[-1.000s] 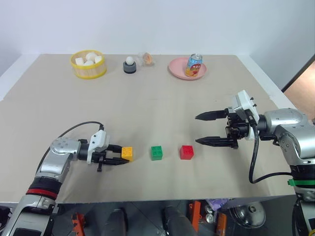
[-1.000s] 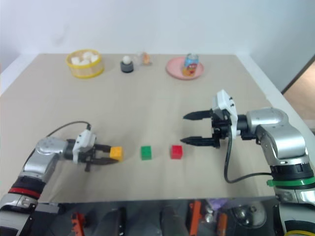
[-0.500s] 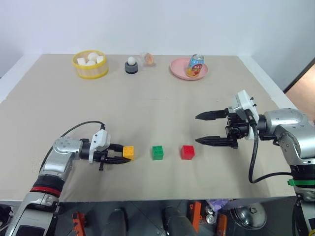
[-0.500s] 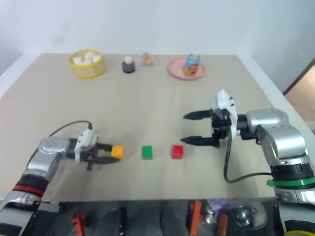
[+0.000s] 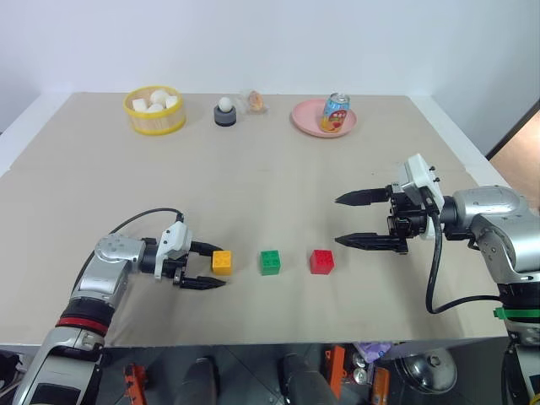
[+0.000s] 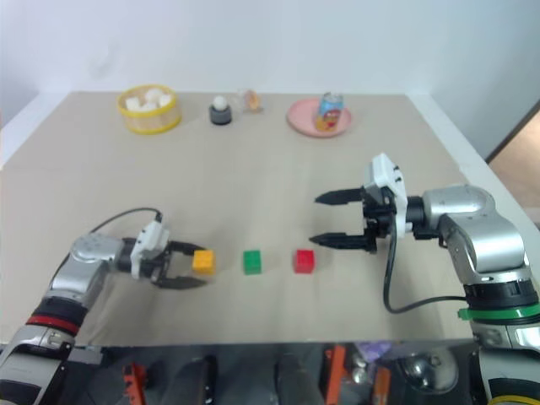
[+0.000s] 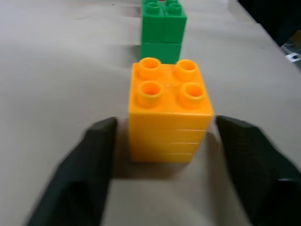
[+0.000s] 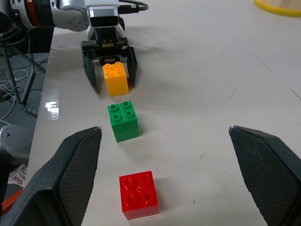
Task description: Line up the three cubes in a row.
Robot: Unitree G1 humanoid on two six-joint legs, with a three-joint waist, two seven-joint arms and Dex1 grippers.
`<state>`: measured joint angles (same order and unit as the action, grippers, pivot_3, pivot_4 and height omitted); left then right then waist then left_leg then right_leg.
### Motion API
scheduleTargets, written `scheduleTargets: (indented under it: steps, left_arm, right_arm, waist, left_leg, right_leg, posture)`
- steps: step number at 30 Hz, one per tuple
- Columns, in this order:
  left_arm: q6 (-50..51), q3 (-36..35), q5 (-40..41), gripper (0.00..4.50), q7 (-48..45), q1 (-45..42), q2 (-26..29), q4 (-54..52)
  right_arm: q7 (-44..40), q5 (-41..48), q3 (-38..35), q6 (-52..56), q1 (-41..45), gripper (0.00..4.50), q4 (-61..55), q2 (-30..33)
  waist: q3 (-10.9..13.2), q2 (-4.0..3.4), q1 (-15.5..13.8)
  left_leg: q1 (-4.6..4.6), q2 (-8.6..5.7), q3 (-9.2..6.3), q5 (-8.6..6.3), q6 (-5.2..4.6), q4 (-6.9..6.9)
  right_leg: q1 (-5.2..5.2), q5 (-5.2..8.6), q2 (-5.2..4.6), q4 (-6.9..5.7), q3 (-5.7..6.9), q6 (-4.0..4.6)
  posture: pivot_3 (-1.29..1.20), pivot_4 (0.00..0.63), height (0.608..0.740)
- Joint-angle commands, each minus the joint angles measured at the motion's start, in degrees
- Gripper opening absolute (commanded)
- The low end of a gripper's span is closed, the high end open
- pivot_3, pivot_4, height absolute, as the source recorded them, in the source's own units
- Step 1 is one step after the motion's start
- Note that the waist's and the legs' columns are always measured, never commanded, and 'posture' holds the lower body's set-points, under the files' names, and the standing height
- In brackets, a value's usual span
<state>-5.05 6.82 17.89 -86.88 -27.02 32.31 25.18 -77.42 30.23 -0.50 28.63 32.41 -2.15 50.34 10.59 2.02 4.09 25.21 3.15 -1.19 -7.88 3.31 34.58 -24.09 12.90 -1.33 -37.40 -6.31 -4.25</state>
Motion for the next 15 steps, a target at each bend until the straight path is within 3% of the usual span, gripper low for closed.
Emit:
scheduleTargets:
  steps: [1, 15]
  left_arm:
    - [-1.31, -1.03, 0.35, 4.48, 0.18, 0.02, 0.34, -1.74]
    - [6.68, -6.3, 5.96, 4.48, 3.19, 2.52, 3.92, -10.55]
  right_arm:
    - [-0.49, 0.84, -2.03, -0.37, 1.29, 4.5, -1.02, 0.97]
    - [-1.13, 0.53, -1.77, -0.69, 2.31, 4.5, 0.05, 0.88]
  waist:
    - [0.0, 0.0, 0.01]
    - [0.0, 0.0, 0.13]
  left_leg:
    - [0.0, 0.0, 0.0, 0.0, 0.0, 0.0]
    - [0.03, 0.02, 0.02, 0.0, 0.0, -0.05]
  right_leg:
    - [0.0, 0.0, 0.0, 0.0, 0.0, 0.0]
    - [-0.06, 0.02, 0.01, 0.0, 0.0, 0.02]
  posture:
    - [0.0, 0.15, 0.74]
    - [0.0, 0.15, 0.74]
